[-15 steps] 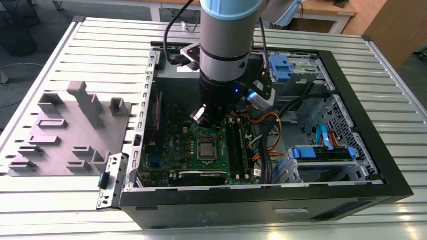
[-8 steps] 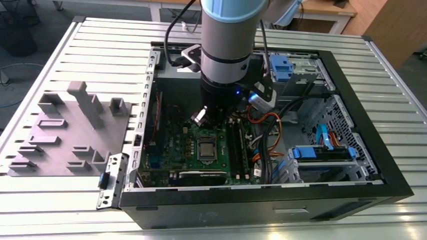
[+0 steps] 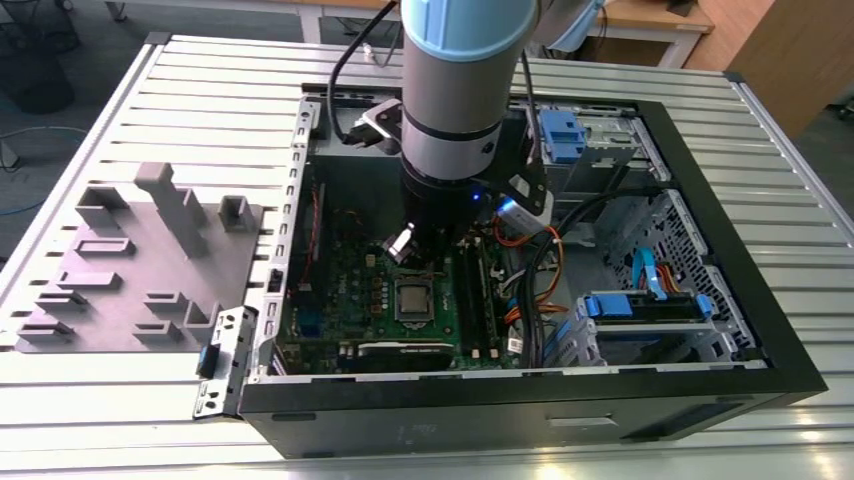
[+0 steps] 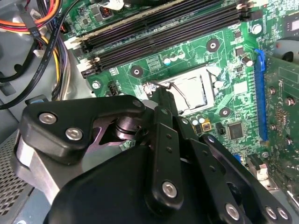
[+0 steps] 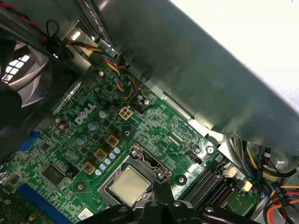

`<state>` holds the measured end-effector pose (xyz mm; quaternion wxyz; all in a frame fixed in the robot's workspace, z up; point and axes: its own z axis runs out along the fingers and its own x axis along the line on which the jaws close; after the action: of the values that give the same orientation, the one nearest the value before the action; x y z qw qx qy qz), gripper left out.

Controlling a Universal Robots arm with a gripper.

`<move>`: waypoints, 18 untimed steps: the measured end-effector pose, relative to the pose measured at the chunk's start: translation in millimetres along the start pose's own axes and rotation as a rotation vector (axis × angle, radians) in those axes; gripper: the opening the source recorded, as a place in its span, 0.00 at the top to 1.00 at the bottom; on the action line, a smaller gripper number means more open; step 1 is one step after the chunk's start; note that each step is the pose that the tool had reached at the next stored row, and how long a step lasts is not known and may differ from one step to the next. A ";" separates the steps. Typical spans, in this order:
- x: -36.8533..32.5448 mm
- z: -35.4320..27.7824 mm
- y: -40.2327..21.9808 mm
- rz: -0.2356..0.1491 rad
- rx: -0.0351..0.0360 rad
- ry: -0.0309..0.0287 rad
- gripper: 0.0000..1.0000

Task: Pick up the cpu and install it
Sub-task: 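Install the first cpu locking lever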

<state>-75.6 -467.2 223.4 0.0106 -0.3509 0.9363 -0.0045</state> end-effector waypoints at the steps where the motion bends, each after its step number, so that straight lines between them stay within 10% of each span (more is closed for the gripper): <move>1: 0.0 0.0 0.0 0.000 -0.0002 -0.0001 0.89; 18: 2.3 10.9 -7.1 0.002 -0.0050 0.0057 0.89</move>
<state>-72.4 -474.1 212.6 0.0071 -0.3499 0.9368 -0.0032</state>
